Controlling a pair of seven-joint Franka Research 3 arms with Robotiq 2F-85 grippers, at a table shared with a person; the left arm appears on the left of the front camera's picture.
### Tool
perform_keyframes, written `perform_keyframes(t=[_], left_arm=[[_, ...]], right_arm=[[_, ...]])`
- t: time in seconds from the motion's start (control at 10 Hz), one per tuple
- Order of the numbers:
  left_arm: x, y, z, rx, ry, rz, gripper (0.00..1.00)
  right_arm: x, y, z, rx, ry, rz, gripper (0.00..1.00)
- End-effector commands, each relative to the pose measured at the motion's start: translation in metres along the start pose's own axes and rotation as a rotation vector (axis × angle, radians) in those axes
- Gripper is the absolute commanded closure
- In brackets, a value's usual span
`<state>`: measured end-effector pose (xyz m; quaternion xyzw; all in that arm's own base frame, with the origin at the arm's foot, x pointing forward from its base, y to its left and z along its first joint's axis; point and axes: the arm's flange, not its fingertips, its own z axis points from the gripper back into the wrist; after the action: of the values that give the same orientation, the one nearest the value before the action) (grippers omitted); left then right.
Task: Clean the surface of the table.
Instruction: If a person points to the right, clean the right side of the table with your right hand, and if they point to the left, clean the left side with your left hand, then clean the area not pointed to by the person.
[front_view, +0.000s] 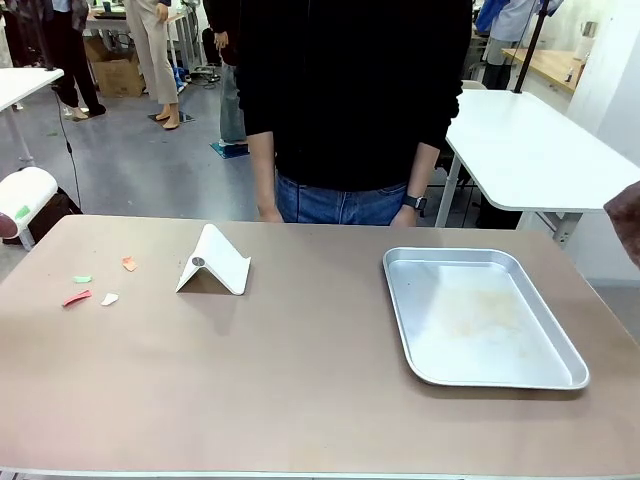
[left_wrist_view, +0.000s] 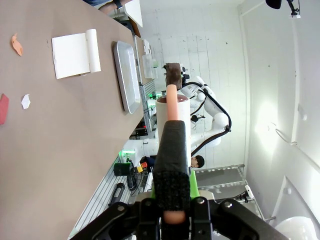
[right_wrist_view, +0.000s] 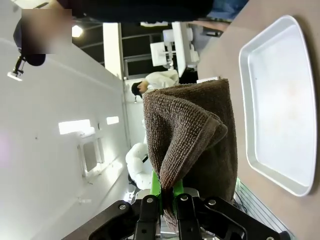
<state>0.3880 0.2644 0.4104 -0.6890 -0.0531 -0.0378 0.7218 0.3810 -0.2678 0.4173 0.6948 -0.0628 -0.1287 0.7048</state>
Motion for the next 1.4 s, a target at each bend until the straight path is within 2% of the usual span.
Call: perform_keyframes(t=[0.0, 0.1, 1.3], left_arm=[[-0.0024, -0.0036, 0.0013, -0.006, 0.003, 0.002, 1.00], [-0.0024, -0.0036, 0.0013, -0.006, 0.003, 0.002, 1.00], [-0.0024, -0.0036, 0.0013, -0.006, 0.003, 0.002, 1.00]], right_arm=[[0.0006, 0.0008, -0.0045, 0.032, 0.007, 0.035, 0.90], [0.0000, 0.0000, 0.0000, 0.000, 0.000, 0.000, 0.90], [0.0000, 0.0000, 0.0000, 0.000, 0.000, 0.000, 0.90]])
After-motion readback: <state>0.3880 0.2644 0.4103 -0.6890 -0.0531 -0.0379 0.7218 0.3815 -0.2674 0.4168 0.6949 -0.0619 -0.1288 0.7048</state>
